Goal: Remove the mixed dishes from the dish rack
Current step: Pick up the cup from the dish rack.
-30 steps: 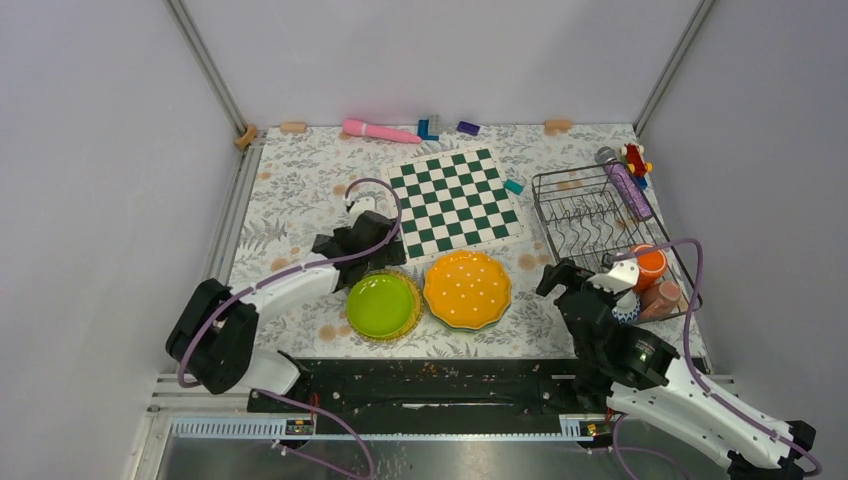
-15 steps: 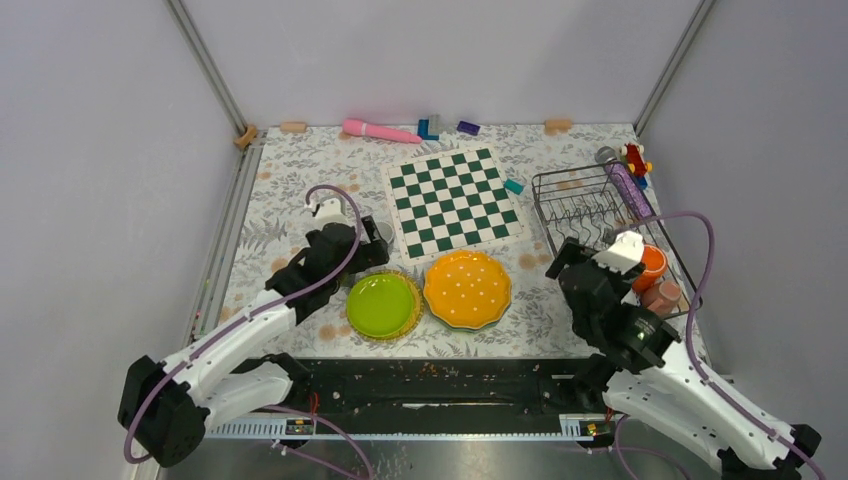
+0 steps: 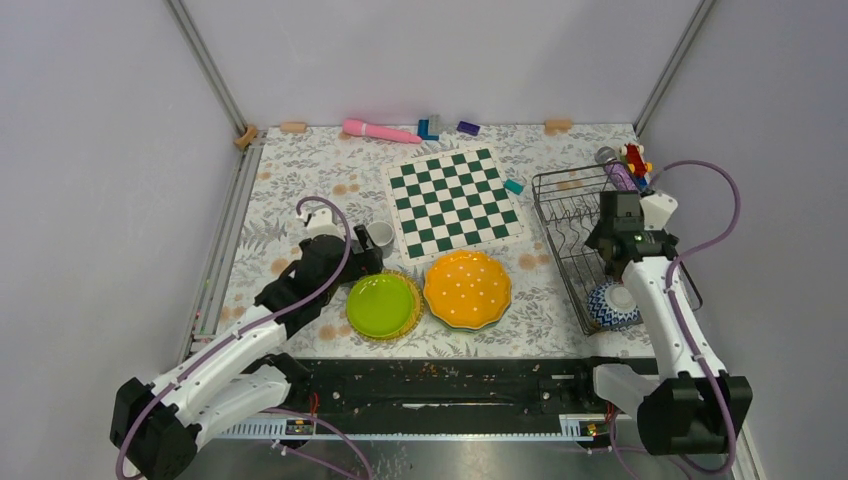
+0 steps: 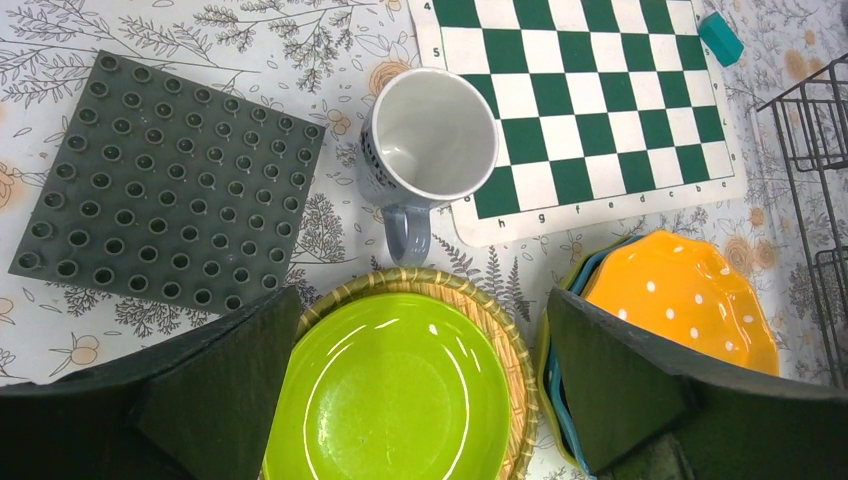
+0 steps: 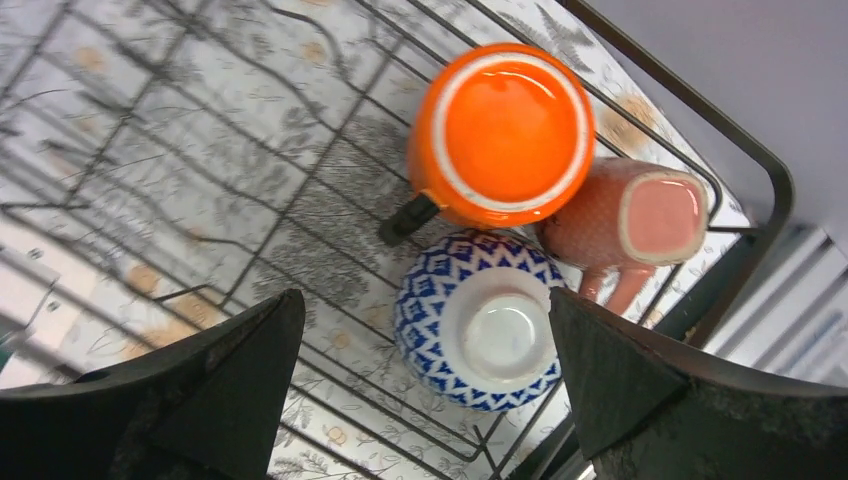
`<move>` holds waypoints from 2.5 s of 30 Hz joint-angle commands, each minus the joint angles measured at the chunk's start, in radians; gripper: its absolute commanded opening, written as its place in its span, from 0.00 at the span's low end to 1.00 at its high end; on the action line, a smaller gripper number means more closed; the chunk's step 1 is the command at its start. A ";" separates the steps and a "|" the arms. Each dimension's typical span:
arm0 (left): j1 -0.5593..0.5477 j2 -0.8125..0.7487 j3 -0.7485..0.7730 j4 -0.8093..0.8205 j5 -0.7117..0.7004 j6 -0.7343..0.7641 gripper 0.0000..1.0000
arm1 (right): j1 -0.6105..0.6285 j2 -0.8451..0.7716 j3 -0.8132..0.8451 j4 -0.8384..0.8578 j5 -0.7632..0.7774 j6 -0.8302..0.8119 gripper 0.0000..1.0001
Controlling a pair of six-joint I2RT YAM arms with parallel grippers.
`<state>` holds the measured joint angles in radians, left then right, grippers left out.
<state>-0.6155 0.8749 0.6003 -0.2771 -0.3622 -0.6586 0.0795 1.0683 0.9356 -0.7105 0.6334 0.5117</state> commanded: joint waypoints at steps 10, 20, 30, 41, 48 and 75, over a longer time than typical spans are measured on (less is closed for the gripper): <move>0.003 0.003 -0.009 0.077 0.049 0.025 0.99 | -0.294 0.100 0.052 0.093 -0.166 -0.035 1.00; 0.003 0.040 0.002 0.085 0.079 0.030 0.99 | -0.391 0.113 -0.007 0.226 -0.206 -0.030 1.00; 0.004 0.012 -0.004 0.069 0.052 0.020 0.99 | -0.466 0.210 0.004 0.256 -0.338 -0.048 1.00; 0.003 0.012 -0.004 0.066 0.045 0.020 0.99 | -0.477 0.264 -0.004 0.247 -0.300 -0.031 1.00; 0.003 0.009 -0.004 0.064 0.044 0.020 0.99 | -0.477 0.322 -0.006 0.244 -0.275 -0.013 1.00; 0.003 0.003 -0.010 0.070 0.043 0.022 0.99 | -0.477 0.459 0.019 0.192 -0.258 0.020 0.81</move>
<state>-0.6155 0.8959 0.5865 -0.2382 -0.3031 -0.6441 -0.3908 1.4860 0.9791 -0.4633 0.3611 0.5259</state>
